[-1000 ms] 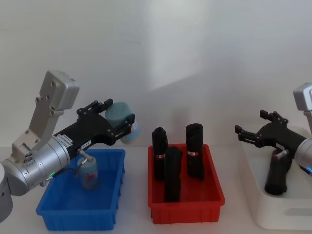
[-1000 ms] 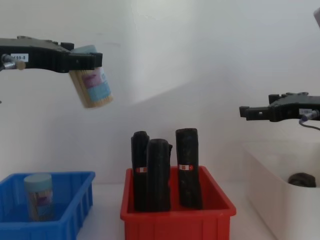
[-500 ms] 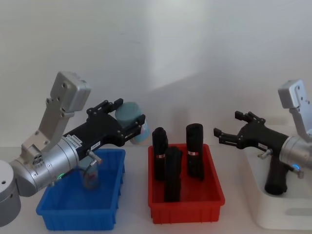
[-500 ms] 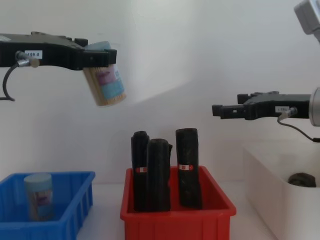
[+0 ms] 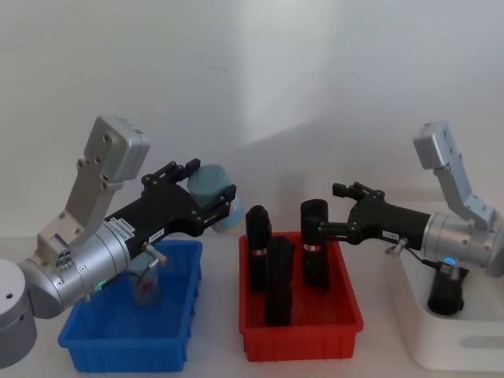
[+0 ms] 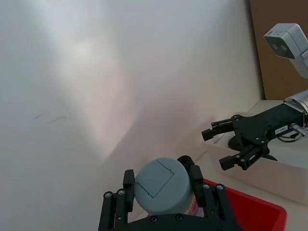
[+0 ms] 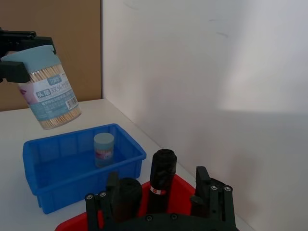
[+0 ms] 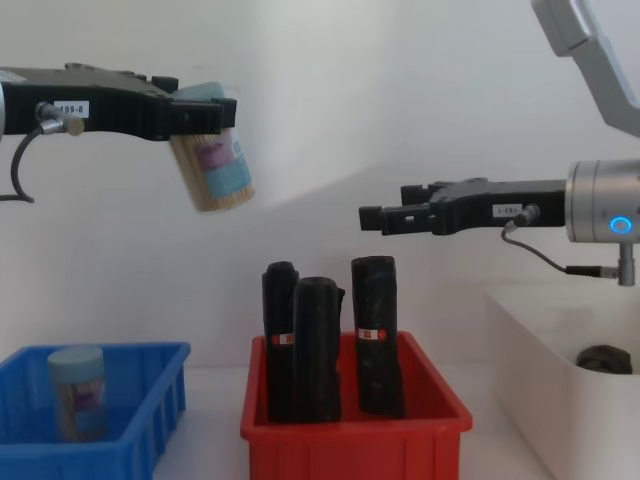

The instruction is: Pick the cotton swabs from the blue box and place them into the white box.

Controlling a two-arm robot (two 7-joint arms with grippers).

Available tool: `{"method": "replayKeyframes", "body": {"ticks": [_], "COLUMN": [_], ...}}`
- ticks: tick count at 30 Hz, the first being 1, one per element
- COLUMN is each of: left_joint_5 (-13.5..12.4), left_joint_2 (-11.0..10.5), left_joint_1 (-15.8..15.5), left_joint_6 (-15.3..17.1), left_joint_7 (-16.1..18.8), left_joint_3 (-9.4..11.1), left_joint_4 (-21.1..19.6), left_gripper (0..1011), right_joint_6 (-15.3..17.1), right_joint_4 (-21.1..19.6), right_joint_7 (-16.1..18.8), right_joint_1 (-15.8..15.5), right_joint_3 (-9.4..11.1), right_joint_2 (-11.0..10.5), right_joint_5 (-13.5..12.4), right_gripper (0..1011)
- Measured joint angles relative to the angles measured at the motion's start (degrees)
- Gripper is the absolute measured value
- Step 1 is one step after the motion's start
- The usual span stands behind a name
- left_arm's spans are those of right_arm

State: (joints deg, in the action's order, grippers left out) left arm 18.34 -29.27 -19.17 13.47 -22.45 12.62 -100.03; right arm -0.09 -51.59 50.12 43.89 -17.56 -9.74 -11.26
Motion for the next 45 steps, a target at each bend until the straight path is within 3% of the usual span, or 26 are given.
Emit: {"method": "replayKeyframes", "body": {"ticks": [11, 18, 31, 45], "left_joint_5": [0.1, 0.3, 0.7, 1.2], "left_joint_2": [-0.1, -0.2, -0.4, -0.7], "left_joint_1": [0.2, 0.3, 0.8, 1.4], "left_joint_6": [0.1, 0.3, 0.7, 0.7], "left_joint_7": [0.5, 0.6, 0.6, 0.2], "left_joint_3": [0.0, 0.0, 0.1, 0.2], "left_joint_4": [-0.1, -0.4, -0.9, -1.2], "left_gripper": [713, 713, 713, 713], "right_joint_6": [-2.6, -4.8, -11.0, -14.3], "right_joint_4": [8.3, 12.7, 15.5, 12.1], "right_joint_7": [8.0, 9.9, 7.8, 4.9], "right_joint_1": [6.4, 9.9, 12.8, 12.6], "right_joint_3": [-3.2, -5.4, -8.9, -11.5], "right_joint_2": [3.3, 5.1, 6.7, 6.9], "right_joint_5": [2.9, 6.3, 12.6, 15.9], "right_gripper": [1002, 1002, 1002, 1002]}}
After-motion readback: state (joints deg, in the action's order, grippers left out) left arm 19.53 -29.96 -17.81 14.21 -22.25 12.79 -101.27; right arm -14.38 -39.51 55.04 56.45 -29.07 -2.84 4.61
